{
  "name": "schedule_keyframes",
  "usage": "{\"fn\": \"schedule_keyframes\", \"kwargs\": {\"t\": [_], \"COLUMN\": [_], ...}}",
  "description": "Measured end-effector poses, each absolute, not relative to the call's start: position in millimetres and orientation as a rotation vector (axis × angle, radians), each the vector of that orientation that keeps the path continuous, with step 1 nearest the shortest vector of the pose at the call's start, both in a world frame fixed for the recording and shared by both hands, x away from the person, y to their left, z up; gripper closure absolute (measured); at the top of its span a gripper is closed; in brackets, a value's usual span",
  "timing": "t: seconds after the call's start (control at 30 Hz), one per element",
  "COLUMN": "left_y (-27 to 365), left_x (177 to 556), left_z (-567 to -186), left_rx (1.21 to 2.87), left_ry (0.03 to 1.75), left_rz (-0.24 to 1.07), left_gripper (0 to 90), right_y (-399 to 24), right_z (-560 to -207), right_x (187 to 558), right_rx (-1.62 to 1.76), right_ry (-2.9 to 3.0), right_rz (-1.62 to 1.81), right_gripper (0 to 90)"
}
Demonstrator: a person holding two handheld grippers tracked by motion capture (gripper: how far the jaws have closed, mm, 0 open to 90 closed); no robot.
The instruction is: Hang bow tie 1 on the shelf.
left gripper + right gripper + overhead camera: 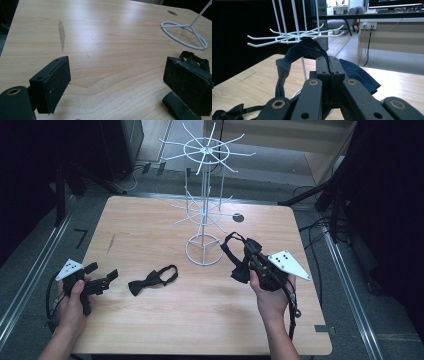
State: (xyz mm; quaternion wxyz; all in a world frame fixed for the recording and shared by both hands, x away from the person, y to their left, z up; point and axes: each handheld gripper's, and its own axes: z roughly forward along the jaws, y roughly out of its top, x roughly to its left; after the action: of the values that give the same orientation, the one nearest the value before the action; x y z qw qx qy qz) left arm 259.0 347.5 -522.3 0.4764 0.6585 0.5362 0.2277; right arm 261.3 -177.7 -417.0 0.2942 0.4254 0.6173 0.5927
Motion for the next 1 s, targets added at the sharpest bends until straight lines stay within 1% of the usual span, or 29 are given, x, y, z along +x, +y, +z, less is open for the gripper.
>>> {"fn": "schedule_keyframes", "kwargs": {"t": [1.0], "left_y": [346.8], "left_x": [258.9], "left_z": [-522.5], "left_rx": [1.615], "left_ry": [1.307], "left_rz": [0.557], "left_gripper": [8.1], "right_y": [-168.2], "right_z": [-405.4], "right_x": [266.7], "right_rx": [1.099], "right_ry": [1.625], "right_rz": [1.608], "right_gripper": [90.0]}}
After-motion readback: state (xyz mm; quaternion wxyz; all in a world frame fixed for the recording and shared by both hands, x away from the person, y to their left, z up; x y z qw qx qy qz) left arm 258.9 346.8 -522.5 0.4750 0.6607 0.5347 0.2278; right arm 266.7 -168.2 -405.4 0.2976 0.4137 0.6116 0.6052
